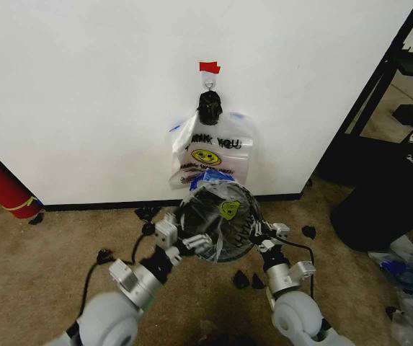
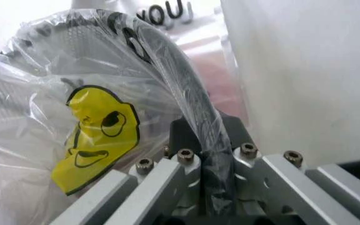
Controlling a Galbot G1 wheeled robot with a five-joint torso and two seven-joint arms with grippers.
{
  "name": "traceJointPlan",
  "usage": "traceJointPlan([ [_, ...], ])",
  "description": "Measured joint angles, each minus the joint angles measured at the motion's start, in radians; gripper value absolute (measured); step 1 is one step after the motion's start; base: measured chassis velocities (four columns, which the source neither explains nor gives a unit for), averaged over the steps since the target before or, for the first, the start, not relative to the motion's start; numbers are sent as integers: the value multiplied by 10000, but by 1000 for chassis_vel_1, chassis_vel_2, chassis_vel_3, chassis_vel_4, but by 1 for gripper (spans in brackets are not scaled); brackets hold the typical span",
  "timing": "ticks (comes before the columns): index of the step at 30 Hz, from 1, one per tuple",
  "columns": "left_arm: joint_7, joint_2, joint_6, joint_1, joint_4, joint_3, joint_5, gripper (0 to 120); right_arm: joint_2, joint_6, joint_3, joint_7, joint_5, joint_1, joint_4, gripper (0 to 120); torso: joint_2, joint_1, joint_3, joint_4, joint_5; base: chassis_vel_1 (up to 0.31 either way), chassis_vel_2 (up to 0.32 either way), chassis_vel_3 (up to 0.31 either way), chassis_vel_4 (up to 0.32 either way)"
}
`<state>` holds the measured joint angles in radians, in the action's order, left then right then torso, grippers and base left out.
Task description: Pick up the garbage bag from the wall and place it over the trash bin.
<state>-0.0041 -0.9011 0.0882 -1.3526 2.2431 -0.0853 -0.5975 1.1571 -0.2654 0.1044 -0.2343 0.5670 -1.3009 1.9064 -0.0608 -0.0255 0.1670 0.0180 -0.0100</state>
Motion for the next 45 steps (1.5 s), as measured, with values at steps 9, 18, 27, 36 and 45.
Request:
traceJointPlan([
  [9, -2959, -509, -2010, 235, 254, 1064, -1096, 41, 231, -324, -461, -551, -1585, 75, -194, 0, 0, 0, 0, 1, 0, 0, 0, 0, 0],
  [18, -5292, -879, -3717, 1216, 86, 1705, -2063, 5, 70, -231, -591, -460, -1788, 223, -218, 0, 1, 0, 1, 2, 0, 0, 0, 0, 0],
  [27, -5647, -1229, -3962, 1630, 130, 2007, -2364, 0, -18, -167, -653, -259, -2038, 207, -183, 0, 2, -1, 1, 1, 0, 0, 0, 0, 0],
  [36, -6330, -1653, -4216, 2285, -601, 2323, -2132, 0, -17, -97, -929, -201, -2196, 263, -207, 0, 2, -1, 1, 2, 0, 0, 0, 0, 0],
  [45, -6633, -1870, -4413, 2693, -1335, 2447, -1373, 0, -58, -300, -958, 193, -2506, 41, -7, 0, 2, -1, 1, 1, 0, 0, 0, 0, 0],
])
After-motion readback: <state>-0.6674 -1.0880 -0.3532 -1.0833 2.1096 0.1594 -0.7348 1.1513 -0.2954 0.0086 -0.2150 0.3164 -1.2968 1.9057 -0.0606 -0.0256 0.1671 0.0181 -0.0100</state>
